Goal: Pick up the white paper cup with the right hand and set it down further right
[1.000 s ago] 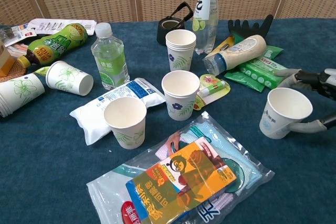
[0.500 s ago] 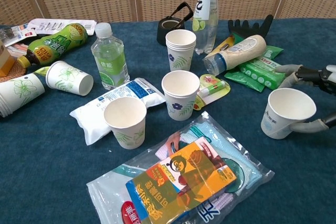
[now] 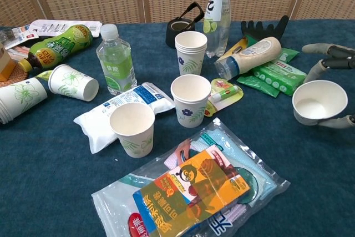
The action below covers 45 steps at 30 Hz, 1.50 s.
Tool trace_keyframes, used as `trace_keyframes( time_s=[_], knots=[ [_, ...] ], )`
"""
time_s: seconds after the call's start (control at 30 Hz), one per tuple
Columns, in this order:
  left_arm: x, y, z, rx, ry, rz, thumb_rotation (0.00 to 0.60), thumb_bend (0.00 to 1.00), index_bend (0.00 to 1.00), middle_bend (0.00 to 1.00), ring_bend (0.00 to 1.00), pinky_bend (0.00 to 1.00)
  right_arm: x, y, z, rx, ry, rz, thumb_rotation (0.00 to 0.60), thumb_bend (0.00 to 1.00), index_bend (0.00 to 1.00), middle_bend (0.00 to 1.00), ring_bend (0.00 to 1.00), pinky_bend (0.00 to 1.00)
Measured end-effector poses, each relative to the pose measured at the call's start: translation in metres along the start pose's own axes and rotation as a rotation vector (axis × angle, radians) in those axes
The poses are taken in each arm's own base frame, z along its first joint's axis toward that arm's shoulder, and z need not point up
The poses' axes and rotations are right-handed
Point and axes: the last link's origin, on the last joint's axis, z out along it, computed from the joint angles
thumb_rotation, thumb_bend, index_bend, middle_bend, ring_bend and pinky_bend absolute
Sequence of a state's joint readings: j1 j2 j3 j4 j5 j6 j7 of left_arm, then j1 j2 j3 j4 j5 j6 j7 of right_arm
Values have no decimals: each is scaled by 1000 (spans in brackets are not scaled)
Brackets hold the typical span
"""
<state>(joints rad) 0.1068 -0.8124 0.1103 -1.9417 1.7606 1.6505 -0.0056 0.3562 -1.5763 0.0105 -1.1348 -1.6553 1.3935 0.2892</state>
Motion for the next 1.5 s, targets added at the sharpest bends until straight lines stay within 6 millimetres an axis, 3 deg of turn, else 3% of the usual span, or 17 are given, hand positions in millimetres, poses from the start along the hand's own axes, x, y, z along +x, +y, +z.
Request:
trace_keyframes(
  time_s=[0.3, 0.47, 0.7, 0.87, 1.13, 1.5],
  knots=[
    [0, 0, 0, 1, 2, -1, 600, 351, 0, 0, 0, 0, -6, 0, -1, -24, 28, -276, 600, 159, 405, 0, 0, 0],
    [1, -1, 0, 1, 3, -3, 600, 351, 0, 0, 0, 0, -10, -3, -1, -52, 18, -343, 600, 167, 389, 0, 0, 0],
    [1, 0, 0, -1, 2, -2, 600, 352, 0, 0, 0, 0, -11, -10, -4, -53, -17, -326, 600, 200, 205, 0, 0, 0],
    [1, 0, -1, -1, 4, -3, 600, 351, 0, 0, 0, 0, -9, -12, -4, -52, -54, -309, 600, 203, 135, 0, 0, 0],
    [1, -1, -1, -3, 1, -4, 600, 350, 0, 0, 0, 0, -1, -12, -4, -39, -74, -287, 600, 198, 143, 0, 0, 0],
    [1, 0, -1, -5, 0, -4, 600, 350, 0, 0, 0, 0, 19, 0, 11, -12, -163, -230, 600, 176, 227, 0, 0, 0]
  ],
)
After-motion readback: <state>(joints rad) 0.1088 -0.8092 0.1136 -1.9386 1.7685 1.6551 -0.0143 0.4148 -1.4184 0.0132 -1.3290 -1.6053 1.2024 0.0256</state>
